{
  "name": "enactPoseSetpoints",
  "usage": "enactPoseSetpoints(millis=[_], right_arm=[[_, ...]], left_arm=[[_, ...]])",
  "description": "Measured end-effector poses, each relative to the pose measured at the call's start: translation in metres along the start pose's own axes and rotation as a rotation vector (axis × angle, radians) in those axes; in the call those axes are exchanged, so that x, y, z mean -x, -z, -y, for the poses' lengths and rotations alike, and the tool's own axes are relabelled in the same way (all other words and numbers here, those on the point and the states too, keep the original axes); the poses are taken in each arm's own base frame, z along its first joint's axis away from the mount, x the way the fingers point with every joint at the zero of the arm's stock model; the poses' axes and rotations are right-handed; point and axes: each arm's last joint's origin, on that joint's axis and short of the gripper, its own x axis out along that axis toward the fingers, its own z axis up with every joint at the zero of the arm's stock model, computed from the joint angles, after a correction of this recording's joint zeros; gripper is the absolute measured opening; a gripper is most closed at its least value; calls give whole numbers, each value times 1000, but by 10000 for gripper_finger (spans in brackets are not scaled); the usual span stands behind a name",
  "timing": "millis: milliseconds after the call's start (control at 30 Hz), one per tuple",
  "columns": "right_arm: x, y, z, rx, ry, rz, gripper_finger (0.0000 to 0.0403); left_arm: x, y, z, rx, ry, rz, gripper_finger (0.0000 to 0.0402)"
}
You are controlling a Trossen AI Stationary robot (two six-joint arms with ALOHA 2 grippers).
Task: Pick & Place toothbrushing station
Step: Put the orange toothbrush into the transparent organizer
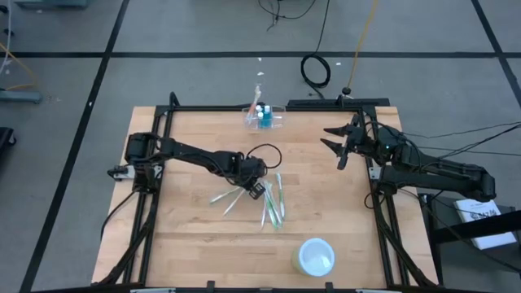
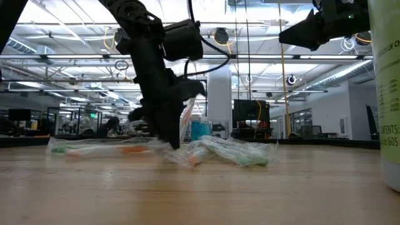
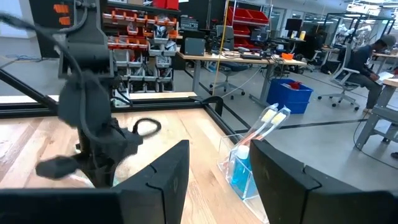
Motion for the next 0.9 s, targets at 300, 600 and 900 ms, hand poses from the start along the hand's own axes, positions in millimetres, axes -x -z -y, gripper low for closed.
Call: enactPoseSetpoints(millis=[300,600,900], right_arm=[[0,0,0,0,0,-3,160],[0,0,0,0,-1,-3,160],[0,0,0,0,0,-3,160]], left_arm=[[69,-16,22,-251,45,371,8],[179,-32,14,-392,-259,932,8],[201,-79,-59,-443,-261,1197,5]])
